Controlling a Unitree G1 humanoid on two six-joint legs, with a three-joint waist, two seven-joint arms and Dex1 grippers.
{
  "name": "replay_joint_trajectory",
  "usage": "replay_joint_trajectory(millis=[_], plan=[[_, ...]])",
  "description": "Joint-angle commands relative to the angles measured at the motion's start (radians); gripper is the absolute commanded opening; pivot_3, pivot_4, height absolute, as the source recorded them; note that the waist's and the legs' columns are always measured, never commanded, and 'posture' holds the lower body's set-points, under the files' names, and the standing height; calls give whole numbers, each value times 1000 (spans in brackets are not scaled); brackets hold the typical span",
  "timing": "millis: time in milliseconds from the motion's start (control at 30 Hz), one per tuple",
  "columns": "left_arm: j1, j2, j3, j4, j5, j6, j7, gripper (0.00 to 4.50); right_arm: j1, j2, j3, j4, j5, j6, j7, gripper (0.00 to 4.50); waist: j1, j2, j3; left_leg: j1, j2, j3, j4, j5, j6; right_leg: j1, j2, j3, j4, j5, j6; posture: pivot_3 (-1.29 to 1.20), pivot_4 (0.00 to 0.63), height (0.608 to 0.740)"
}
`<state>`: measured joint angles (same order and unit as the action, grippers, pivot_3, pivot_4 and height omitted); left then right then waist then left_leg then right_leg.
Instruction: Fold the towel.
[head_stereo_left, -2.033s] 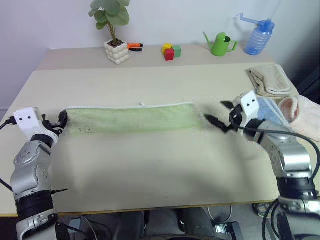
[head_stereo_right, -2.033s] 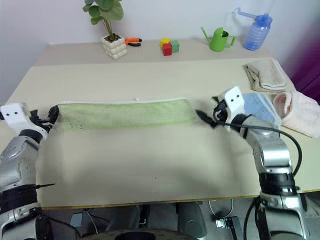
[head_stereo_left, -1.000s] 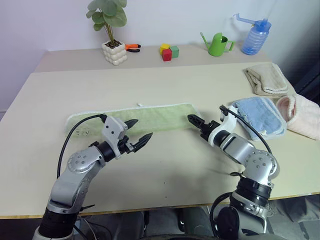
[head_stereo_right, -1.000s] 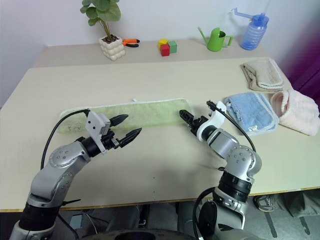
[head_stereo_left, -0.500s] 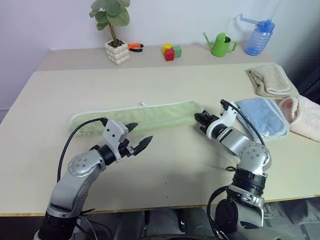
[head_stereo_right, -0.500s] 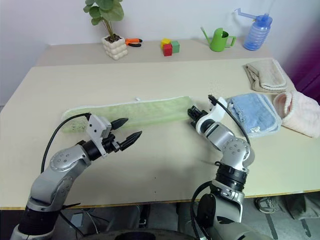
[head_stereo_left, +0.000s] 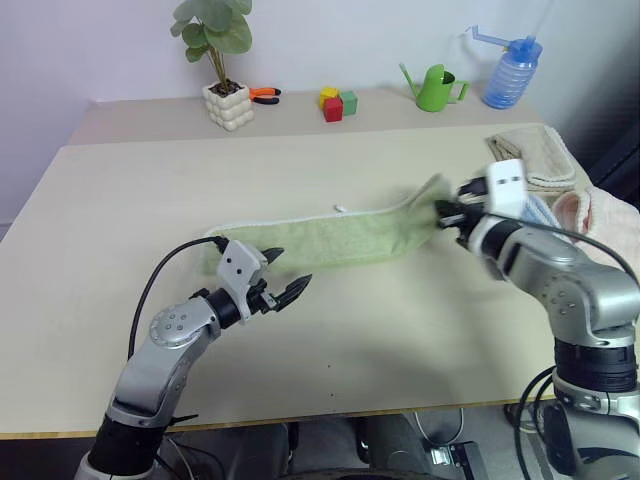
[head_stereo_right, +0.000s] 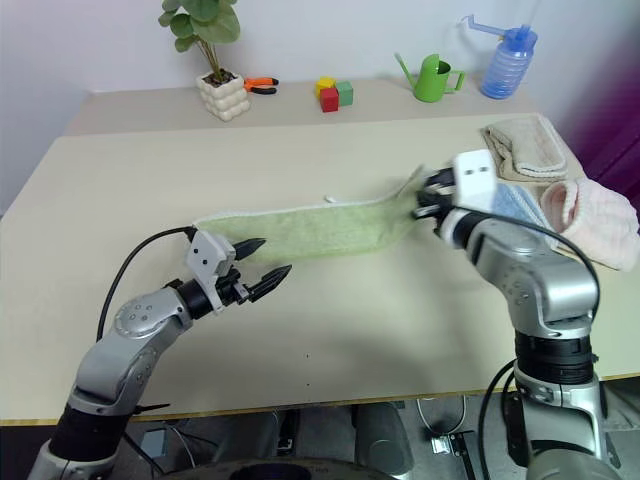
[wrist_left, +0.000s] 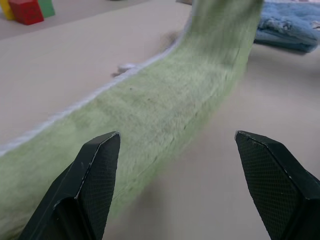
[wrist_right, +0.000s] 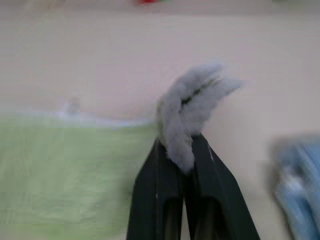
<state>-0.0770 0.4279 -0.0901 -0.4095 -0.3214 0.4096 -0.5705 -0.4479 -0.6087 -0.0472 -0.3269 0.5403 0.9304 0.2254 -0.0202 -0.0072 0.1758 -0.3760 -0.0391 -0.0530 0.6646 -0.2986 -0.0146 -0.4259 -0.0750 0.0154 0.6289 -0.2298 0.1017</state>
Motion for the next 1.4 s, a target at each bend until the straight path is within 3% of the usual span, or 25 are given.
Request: replay_joint_trajectory(millis=[33, 233, 500, 733, 833, 1033, 1067, 1400], plan=[[-4, -5, 4, -13, 7, -24, -1, 3748, -15, -9, 193, -48, -111, -117, 112, 57, 2, 0, 0, 0, 0, 0, 0, 0, 0, 0, 0, 0, 0, 0, 0, 0, 150, 730], [9, -11, 0, -27, 12, -21, 12, 3748, -49, 49, 375, 3, -251, -200, 180, 57, 10, -1, 0, -1, -1, 0, 1, 0, 0, 0, -2, 0, 0, 0, 0, 0, 150, 730], [39, -16, -1, -73, 10, 3, 39, 3748, -49, 157, 393, 61, -310, -204, 203, 57, 8, -1, 0, -1, -1, -1, 0, 0, 0, -1, -3, 0, -1, 0, 0, 0, 150, 730], [56, -10, 7, -88, 2, 20, 44, 3748, 22, 109, 276, -60, -267, -262, 302, 3322, 9, -1, 0, -1, -2, -1, 1, 0, 0, -1, -3, -1, -1, 0, 0, 0, 150, 730], [71, -8, 14, -92, -1, 23, 48, 3748, 60, 92, 195, -102, -208, -282, 354, 3163, 9, -1, 0, -2, -2, -1, 1, 0, 0, 0, -3, -1, -1, 0, 0, 0, 150, 730], [105, -42, 34, -81, 13, 23, 108, 3748, 2, 152, 157, 49, -265, -305, 272, 370, 5, -1, 0, 0, -1, -1, 0, 0, 0, 0, -2, -1, -1, 0, 0, 0, 150, 730], [107, -47, 38, -79, 15, 27, 121, 3748, -8, 164, 161, 77, -281, -313, 257, 110, 7, -1, 0, 0, -1, -1, 1, 0, 0, 0, -2, -1, -1, 0, 0, 0, 150, 730], [227, -98, 95, -137, -3, 79, 223, 3748, -20, 294, 286, 416, -430, -479, 245, 110, 6, -1, 0, -1, -1, -1, 0, 0, 0, -1, -3, -1, -1, 0, 0, 0, 150, 730]])
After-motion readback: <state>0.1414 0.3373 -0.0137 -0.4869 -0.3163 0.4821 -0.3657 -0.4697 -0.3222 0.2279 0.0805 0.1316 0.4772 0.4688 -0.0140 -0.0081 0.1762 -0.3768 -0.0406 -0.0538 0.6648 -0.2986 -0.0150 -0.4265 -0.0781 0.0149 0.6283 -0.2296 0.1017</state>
